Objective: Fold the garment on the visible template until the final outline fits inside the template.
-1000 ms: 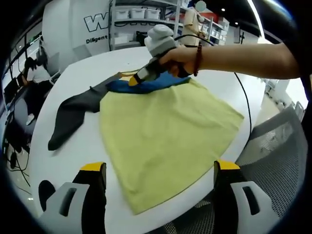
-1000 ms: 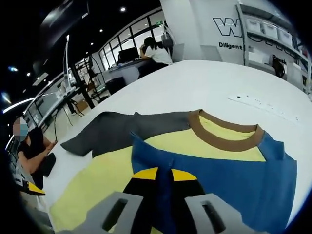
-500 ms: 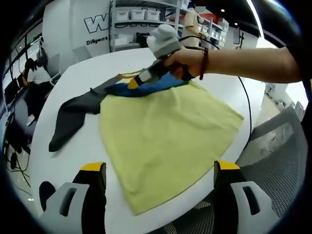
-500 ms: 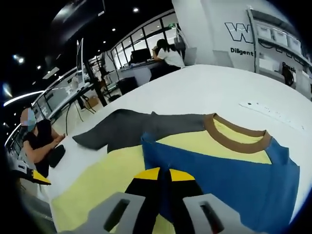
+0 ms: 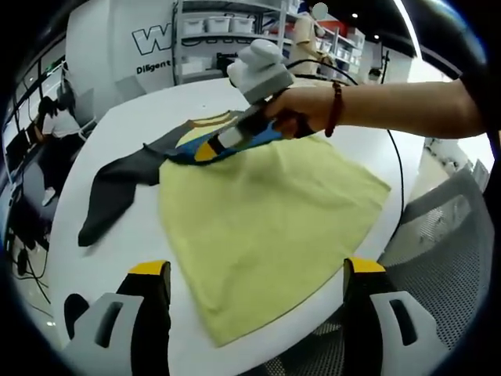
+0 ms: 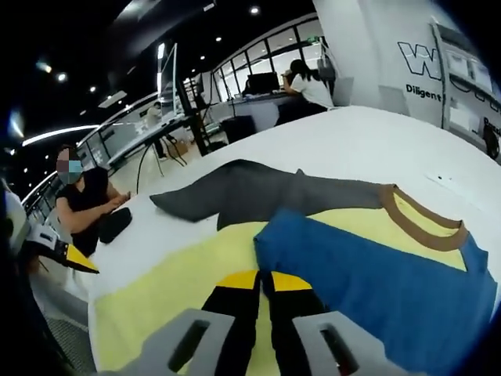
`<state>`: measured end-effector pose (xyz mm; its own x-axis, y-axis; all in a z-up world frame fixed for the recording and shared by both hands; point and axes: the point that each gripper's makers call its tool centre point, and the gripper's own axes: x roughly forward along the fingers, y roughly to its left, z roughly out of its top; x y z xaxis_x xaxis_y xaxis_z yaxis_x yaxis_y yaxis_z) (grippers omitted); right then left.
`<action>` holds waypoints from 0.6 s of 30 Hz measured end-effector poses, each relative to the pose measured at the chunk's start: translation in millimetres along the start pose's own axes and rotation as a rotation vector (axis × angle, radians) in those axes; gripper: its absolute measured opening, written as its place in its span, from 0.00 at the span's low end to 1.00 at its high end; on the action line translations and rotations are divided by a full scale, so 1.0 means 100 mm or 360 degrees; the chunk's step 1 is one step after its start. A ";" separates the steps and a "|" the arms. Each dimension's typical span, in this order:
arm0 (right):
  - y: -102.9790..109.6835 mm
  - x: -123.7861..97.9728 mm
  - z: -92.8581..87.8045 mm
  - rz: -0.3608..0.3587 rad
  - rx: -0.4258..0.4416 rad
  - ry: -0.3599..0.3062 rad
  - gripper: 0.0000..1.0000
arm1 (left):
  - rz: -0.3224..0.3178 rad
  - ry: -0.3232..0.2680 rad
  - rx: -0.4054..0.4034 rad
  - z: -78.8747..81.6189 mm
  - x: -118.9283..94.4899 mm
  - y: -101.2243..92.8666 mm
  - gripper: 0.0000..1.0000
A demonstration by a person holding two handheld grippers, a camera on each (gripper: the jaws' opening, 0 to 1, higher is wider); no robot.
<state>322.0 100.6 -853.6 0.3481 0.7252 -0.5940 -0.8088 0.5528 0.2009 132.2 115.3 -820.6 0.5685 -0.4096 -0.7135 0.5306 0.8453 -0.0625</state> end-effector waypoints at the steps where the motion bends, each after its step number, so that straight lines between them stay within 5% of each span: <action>1: 0.01 0.01 0.00 0.0001 -0.0005 0.0003 0.00 | 0.0001 -0.0002 -0.0002 0.00 0.00 0.00 0.90; 13: 0.20 -0.06 0.03 0.0067 -0.0055 -0.0028 0.05 | -0.0001 -0.0003 -0.0005 0.00 0.00 -0.01 0.90; 18: 0.19 -0.17 0.27 0.0005 0.0184 -0.0172 0.29 | 0.0004 -0.0004 -0.0007 0.00 0.00 -0.01 0.92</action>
<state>313.4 110.2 -818.8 0.3998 0.7634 -0.5074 -0.7521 0.5896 0.2944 131.4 114.9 -820.7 0.5713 -0.4083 -0.7119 0.5266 0.8478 -0.0637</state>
